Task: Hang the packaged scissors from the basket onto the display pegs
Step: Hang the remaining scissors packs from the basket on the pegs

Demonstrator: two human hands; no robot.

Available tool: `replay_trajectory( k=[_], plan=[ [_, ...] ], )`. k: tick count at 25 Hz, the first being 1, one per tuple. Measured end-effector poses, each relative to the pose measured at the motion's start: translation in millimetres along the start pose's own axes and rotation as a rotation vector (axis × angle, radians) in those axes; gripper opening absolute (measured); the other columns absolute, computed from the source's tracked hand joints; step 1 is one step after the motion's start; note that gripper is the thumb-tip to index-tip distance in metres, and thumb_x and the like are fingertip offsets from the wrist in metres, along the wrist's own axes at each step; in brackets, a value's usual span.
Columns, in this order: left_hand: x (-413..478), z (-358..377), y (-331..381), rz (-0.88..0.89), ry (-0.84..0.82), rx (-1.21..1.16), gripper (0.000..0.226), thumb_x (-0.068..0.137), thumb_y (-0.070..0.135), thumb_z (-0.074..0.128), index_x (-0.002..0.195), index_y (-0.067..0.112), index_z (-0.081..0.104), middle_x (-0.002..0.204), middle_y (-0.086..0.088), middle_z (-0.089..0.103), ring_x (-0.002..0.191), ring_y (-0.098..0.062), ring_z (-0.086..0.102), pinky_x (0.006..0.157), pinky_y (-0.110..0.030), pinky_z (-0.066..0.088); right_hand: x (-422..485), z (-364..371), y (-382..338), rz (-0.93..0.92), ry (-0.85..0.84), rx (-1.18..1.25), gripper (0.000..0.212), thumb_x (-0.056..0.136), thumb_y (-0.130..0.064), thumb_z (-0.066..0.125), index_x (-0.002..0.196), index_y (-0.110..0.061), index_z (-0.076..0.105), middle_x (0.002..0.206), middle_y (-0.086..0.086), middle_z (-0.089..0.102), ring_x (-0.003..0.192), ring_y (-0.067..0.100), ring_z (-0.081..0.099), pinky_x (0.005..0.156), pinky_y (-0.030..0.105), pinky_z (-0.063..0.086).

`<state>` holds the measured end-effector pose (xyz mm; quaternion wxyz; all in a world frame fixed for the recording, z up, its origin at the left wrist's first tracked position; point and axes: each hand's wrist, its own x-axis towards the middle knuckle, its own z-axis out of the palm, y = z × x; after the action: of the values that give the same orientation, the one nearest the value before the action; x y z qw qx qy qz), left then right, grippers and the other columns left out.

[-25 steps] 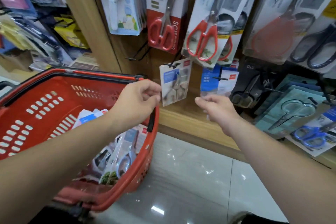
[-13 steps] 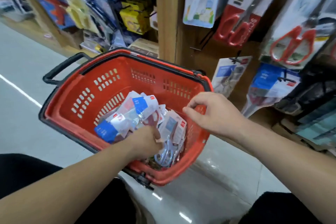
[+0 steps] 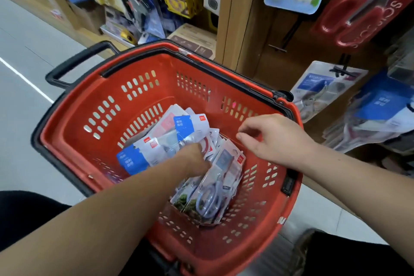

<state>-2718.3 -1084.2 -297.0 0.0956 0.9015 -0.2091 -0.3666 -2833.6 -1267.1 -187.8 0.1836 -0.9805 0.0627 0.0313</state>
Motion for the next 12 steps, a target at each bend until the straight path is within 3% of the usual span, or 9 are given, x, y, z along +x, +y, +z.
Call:
replay_trajectory(
  k=[3, 7, 12],
  plan=[
    [20, 17, 5, -0.025, -0.046, -0.115, 0.053, 0.092, 0.045, 0.076, 0.134, 0.016, 0.060, 0.129, -0.007, 0.066, 0.117, -0.027, 0.063, 0.100, -0.034, 0.052, 4, 6, 6, 0.022, -0.008, -0.022, 0.024, 0.099, -0.052, 0.055, 0.103, -0.037, 0.074, 0.099, -0.019, 0.073, 0.097, 0.006, 0.066, 0.083, 0.038, 0.059],
    [25, 39, 14, 0.002, -0.117, -0.077, 0.061, 0.086, 0.048, 0.081, 0.134, 0.021, 0.055, 0.127, -0.005, 0.067, 0.112, -0.026, 0.065, 0.096, -0.036, 0.055, 10, 4, 11, 0.110, -0.022, 0.099, 0.021, 0.100, -0.049, 0.058, 0.092, -0.038, 0.074, 0.091, -0.020, 0.073, 0.089, 0.004, 0.066, 0.078, 0.035, 0.059],
    [24, 51, 28, 0.074, -0.005, 0.032, 0.023, 0.096, 0.031, 0.068, 0.102, 0.019, 0.049, 0.109, -0.006, 0.062, 0.104, -0.029, 0.063, 0.079, -0.033, 0.046, 14, 7, 7, 0.142, -0.038, 0.035, 0.023, 0.099, -0.050, 0.057, 0.090, -0.037, 0.073, 0.088, -0.018, 0.072, 0.089, 0.007, 0.065, 0.078, 0.038, 0.059]
  ],
)
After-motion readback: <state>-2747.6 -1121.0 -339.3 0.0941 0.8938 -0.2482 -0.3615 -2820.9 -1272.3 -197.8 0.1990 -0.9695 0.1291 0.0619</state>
